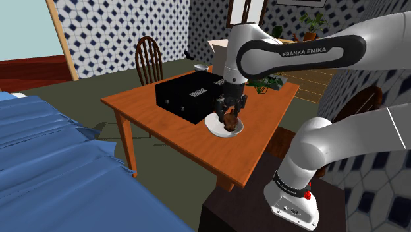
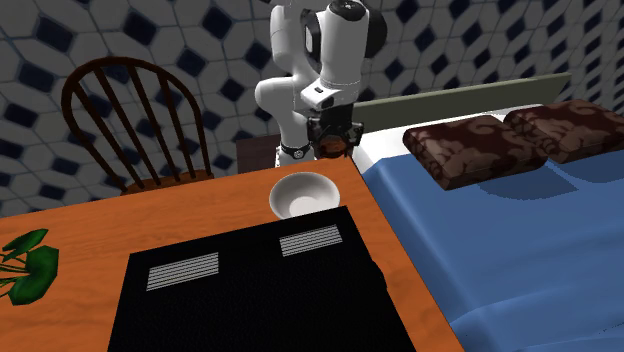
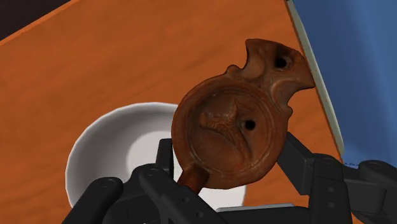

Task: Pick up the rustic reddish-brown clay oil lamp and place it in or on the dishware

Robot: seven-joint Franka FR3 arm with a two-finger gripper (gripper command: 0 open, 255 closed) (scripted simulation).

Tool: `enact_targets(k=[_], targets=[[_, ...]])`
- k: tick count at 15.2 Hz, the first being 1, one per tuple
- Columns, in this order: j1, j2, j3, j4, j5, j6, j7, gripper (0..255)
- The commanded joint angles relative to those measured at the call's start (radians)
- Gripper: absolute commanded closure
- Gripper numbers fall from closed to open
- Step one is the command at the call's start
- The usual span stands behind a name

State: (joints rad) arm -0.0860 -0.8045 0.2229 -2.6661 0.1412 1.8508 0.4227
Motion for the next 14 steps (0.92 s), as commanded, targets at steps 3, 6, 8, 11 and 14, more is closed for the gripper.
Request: enact_targets(k=[3,6,8,11,14], targets=[[-0.064,0.110,-0.067,0.066,-0.065,0.042,-0.083,255],[-0.102,0.197,-0.111,0.124,-0.103,0.071,-0.137,255],[-0.125,0.260,-0.139,0.170,-0.125,0.088,-0.173,255],[-0.124,0.271,-0.137,0.137,-0.125,0.131,-0.171,255],[-0.124,0.284,-0.136,0.106,-0.125,0.176,-0.170,255]])
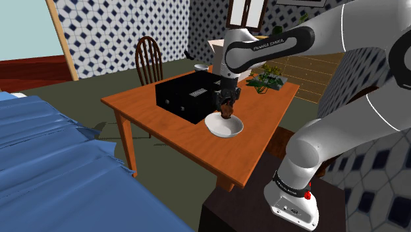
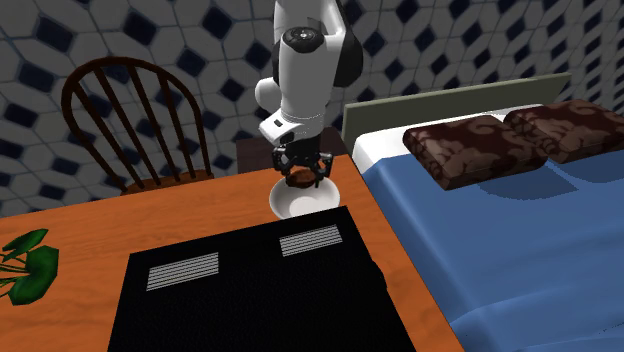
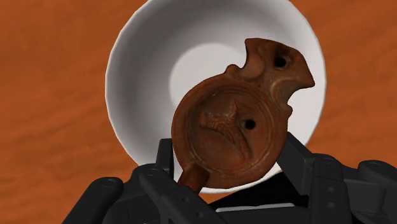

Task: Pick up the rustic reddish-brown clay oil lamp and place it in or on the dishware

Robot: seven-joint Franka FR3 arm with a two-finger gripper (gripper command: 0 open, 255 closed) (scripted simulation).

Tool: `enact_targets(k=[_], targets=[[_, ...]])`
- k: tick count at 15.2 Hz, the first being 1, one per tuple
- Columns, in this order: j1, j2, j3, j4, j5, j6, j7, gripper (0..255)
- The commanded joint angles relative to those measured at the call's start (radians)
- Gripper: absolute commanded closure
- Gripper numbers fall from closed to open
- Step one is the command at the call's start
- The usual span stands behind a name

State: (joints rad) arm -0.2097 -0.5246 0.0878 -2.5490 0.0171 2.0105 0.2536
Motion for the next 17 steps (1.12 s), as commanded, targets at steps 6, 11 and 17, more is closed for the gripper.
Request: enact_targets(k=[6,11,17], targets=[[-0.001,0.038,0.003,-0.069,-0.001,0.108,0.002,255],[-0.001,0.053,0.005,-0.087,-0.001,0.140,0.003,255],[-0.001,0.053,0.005,-0.087,-0.001,0.140,0.003,0]])
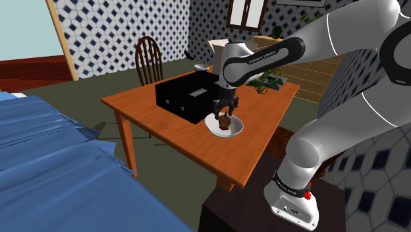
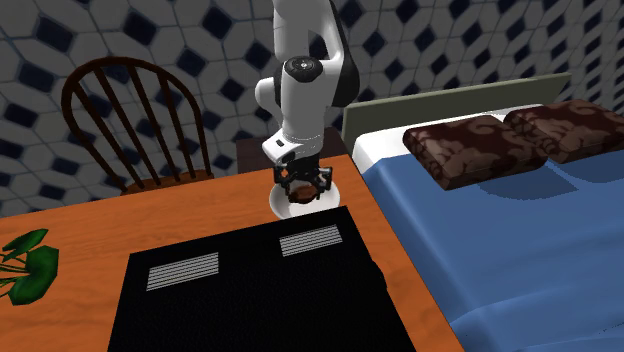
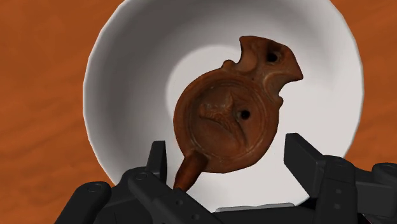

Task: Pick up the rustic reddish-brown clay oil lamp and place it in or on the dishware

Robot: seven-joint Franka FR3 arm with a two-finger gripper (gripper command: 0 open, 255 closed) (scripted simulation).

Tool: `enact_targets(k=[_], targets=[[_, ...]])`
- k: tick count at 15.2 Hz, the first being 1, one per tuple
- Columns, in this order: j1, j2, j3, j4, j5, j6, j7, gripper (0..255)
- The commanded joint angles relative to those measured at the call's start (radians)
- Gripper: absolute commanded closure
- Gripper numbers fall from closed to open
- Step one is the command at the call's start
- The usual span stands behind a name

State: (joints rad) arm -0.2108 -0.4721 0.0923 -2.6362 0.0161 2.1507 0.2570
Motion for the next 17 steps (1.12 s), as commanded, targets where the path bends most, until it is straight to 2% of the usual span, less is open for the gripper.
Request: enact_targets(k=[1,5,9,17], targets=[[0.000,0.000,0.000,0.000,0.000,0.000,0.000,0],[0.000,0.000,0.000,0.000,0.000,0.000,0.000,0],[0.002,-0.053,-0.004,0.092,0.001,-0.145,-0.002,0],[0.002,-0.053,-0.004,0.092,0.001,-0.145,-0.002,0]])
